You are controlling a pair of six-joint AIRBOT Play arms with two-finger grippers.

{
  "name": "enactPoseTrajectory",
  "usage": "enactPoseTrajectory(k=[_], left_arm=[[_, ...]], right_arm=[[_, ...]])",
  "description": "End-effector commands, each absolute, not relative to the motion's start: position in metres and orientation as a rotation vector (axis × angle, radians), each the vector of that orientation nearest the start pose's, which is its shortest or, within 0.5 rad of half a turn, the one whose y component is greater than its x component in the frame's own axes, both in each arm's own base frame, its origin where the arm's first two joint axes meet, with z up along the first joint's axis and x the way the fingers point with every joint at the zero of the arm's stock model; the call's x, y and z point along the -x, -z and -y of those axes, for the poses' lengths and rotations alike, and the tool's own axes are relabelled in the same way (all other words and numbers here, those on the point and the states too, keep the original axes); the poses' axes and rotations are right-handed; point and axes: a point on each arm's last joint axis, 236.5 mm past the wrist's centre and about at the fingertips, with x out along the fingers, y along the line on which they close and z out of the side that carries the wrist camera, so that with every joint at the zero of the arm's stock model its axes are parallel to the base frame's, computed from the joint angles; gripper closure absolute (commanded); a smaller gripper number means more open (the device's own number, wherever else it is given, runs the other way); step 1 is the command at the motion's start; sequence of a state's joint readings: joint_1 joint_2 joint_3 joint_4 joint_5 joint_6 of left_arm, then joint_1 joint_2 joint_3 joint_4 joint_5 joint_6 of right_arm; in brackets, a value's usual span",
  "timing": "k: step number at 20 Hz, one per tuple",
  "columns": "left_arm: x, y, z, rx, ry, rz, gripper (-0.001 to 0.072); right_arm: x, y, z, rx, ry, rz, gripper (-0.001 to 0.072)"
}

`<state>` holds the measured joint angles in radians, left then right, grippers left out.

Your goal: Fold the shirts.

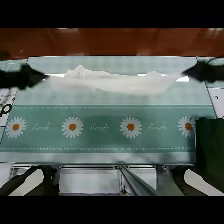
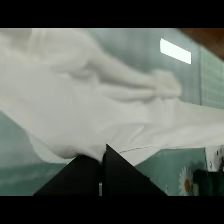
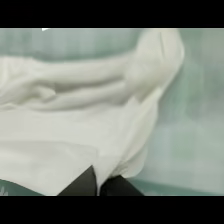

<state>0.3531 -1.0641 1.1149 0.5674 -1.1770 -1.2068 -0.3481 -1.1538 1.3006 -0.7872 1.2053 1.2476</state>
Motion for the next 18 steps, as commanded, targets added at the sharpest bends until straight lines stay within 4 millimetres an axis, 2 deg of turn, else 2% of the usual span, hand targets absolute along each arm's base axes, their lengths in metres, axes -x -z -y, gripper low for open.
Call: enactPoseTrajectory(k=[1, 2, 4, 6, 7, 9, 13, 15, 16, 18], left_arm=[[-0.37, -0.347, 0.061, 0.445, 0.502, -0.358, 0.0691], [-0.354, -0.387, 0.066, 0.378, 0.51, -0.271, 0.0691], [-0.321, -0.444, 0.073, 0.283, 0.493, -0.148, 0.0691], [-0.283, -0.48, 0.08, 0.19, 0.462, -0.07, 0.0691], [-0.261, -0.492, 0.084, 0.133, 0.444, -0.037, 0.0691], [-0.221, -0.505, 0.088, 0.04, 0.386, 0.021, 0.0691], [-0.147, -0.515, 0.07, -0.045, 0.16, 0.107, 0.0691], [-0.12, -0.508, 0.067, -0.066, 0.103, 0.107, 0.0691], [-0.113, -0.503, 0.066, -0.069, 0.086, 0.091, 0.0691], [-0.113, -0.49, 0.058, -0.049, 0.053, 0.038, 0.0691]], right_arm=[[-0.392, -0.352, -0.001, -0.267, -0.241, -0.433, 0.0691], [-0.377, -0.394, 0.0, -0.217, -0.215, -0.343, 0.0691], [-0.339, -0.457, -0.004, -0.137, -0.175, -0.201, 0.0691], [-0.298, -0.495, -0.01, -0.07, -0.14, -0.104, 0.0691], [-0.278, -0.506, -0.013, -0.041, -0.12, -0.072, 0.0691], [-0.236, -0.514, -0.017, 0.013, -0.075, -0.042, 0.0691], [-0.17, -0.509, -0.01, 0.056, 0.056, -0.043, 0.0691], [-0.151, -0.505, -0.014, 0.053, 0.07, -0.034, 0.0691], [-0.146, -0.498, -0.016, 0.049, 0.069, -0.054, 0.0691], [-0.147, -0.48, -0.016, 0.026, 0.064, -0.113, 0.0691]])
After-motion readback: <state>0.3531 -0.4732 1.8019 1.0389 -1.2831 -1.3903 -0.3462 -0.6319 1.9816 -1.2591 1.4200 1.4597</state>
